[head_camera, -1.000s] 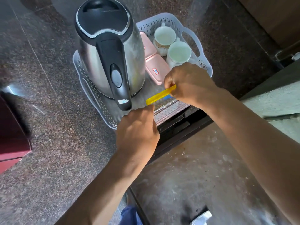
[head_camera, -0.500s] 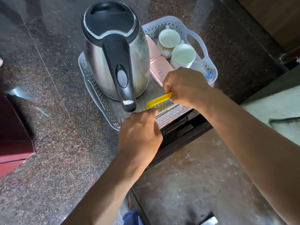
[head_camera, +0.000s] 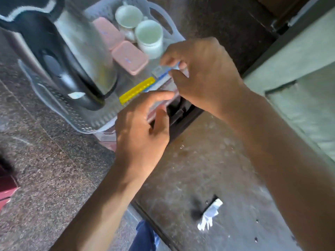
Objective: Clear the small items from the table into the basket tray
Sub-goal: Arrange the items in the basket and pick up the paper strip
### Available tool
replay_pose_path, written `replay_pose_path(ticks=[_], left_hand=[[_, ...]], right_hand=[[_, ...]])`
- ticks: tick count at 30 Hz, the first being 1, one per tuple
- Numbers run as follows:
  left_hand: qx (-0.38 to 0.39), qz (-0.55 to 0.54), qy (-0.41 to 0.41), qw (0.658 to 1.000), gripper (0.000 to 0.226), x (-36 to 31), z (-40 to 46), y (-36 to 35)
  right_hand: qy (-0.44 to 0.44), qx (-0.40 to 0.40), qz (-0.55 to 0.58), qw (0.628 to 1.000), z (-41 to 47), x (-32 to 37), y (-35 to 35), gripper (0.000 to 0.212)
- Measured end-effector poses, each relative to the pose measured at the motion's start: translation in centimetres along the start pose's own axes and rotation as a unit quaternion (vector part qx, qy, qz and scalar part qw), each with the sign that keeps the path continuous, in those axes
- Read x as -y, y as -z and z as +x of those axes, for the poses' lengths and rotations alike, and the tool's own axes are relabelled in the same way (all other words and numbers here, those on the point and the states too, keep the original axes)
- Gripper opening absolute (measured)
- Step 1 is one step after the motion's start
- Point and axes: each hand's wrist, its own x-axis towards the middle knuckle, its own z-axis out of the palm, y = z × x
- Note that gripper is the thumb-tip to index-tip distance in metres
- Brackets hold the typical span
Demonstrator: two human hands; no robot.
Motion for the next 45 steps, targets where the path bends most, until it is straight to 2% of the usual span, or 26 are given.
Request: replay_pose_path(ticks=[3, 8, 14, 19, 22, 26, 29, 38, 45], left_hand=[[0.05, -0.048, 0.006, 0.998, 0.034, -0.2, -2.1, -2.4], [0.176, -0.022, -0.001, 0.984, 0.036, -1.7, -7.5, -6.5], [0.31, 0.043, 0.013, 0.95, 0.036, -3.3, -15.2, -10.3], [0.385, 0.154, 0.002, 0.91, 0.044, -2.6, -20.4, -12.5], [0.394, 0.208, -0.005, 0.895, 0.05, -1.8, -22.7, -13.3], [0.406, 0.271, -0.03, 0.872, 0.057, -0.5, -24.8, -13.9], [0.39, 0.322, -0.042, 0.862, 0.056, 0.1, -25.7, -14.1], [0.342, 0.351, -0.048, 0.871, 0.062, 1.5, -25.9, -14.7], [0.334, 0.325, -0.051, 0.883, 0.049, 1.9, -24.7, -15.5]], right_hand=[[-0.036, -0.062, 0.067, 0.995, -5.4, -2.0, 0.8, 0.041], [-0.101, -0.117, 0.107, 0.982, -16.0, -6.4, -0.1, 0.034], [-0.214, -0.113, 0.103, 0.965, -29.4, -10.6, -3.8, 0.038], [-0.305, -0.006, 0.069, 0.95, -37.2, -12.6, -8.3, 0.05], [-0.335, 0.066, 0.05, 0.939, -39.7, -13.1, -10.6, 0.068], [-0.332, 0.154, 0.005, 0.931, -41.1, -13.6, -13.4, 0.093], [-0.34, 0.178, -0.006, 0.924, -41.1, -13.7, -14.7, 0.104], [-0.358, 0.157, 0.004, 0.921, -40.4, -13.2, -15.1, 0.11], [-0.355, 0.174, -0.006, 0.919, -39.7, -13.0, -15.0, 0.107]])
